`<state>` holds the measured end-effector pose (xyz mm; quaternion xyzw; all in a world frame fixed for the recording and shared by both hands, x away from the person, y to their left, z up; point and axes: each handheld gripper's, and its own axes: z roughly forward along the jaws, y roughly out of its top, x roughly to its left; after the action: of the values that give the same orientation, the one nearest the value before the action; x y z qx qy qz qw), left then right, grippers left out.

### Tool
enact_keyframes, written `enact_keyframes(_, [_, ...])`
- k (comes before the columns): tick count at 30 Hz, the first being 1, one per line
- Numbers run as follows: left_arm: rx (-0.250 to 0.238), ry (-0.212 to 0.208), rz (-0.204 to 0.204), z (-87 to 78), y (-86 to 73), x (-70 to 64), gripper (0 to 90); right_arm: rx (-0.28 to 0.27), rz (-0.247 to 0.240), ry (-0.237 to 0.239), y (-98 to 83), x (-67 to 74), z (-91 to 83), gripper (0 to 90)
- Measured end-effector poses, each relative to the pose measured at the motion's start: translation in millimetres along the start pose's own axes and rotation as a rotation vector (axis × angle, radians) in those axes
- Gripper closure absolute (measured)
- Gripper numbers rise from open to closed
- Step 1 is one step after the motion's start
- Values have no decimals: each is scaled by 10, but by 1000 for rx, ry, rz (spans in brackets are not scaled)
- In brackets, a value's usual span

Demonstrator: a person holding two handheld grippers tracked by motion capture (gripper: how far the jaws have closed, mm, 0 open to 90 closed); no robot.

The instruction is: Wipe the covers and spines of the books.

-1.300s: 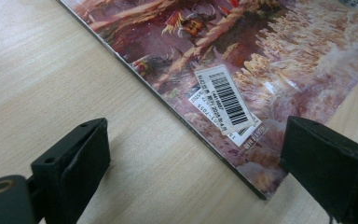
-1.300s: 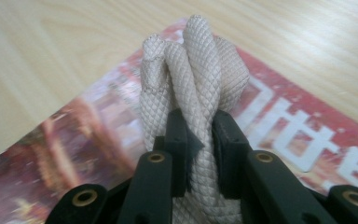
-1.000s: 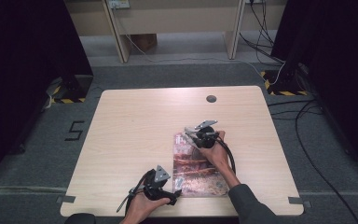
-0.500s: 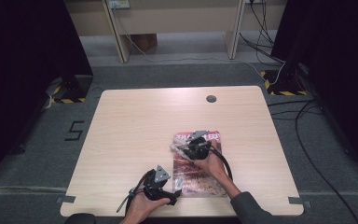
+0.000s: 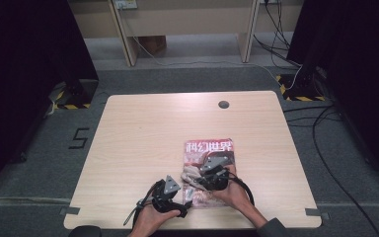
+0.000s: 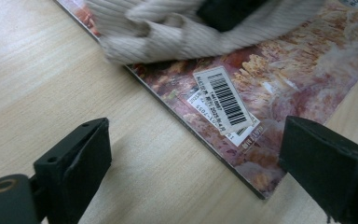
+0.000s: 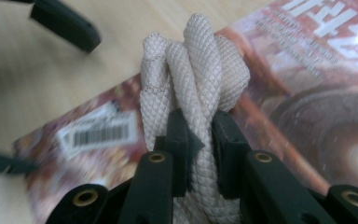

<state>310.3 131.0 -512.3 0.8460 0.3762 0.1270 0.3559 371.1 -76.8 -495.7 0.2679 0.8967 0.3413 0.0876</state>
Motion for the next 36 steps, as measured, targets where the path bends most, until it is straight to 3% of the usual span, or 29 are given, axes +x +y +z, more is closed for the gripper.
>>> enact_keyframes(3, [2, -9, -15, 2, -2, 11, 90, -7, 24, 4, -102, 35, -80, 789])
enact_keyframes(9, [-1, 4, 2, -6, -3, -8, 92, -8, 27, -31, -252, 39, -219, 788])
enact_keyframes(24, [-3, 8, 4, -7, -4, -13, 95, -5, 126, -130, -430, -318, -409, 786])
enact_keyframes(36, [-3, 7, 4, -7, -4, -11, 95, -5, 207, -211, -447, -560, -443, 786])
